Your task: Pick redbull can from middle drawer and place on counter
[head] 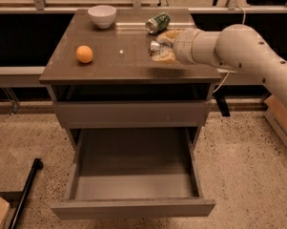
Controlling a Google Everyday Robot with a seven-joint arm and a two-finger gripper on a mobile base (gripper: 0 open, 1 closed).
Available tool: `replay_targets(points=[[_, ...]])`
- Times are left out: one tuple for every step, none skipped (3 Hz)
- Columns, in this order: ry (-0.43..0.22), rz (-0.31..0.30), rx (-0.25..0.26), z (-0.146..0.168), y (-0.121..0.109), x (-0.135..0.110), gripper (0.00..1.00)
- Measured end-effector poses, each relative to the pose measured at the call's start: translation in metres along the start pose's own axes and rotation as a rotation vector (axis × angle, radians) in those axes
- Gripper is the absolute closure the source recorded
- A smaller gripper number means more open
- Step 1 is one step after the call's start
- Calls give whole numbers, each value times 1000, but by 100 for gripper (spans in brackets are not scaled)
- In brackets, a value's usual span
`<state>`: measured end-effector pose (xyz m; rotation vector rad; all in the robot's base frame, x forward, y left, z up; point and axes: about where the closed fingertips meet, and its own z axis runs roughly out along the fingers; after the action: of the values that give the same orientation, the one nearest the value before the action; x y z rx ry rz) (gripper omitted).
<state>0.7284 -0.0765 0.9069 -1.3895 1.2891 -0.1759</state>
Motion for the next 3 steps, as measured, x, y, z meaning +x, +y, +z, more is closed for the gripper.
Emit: replay_targets(points=[[-37,-5,-7,35,-10,3,81],[-68,-14,4,58,-22,1,59],[-97,-19,13,72,-30,-4,34]])
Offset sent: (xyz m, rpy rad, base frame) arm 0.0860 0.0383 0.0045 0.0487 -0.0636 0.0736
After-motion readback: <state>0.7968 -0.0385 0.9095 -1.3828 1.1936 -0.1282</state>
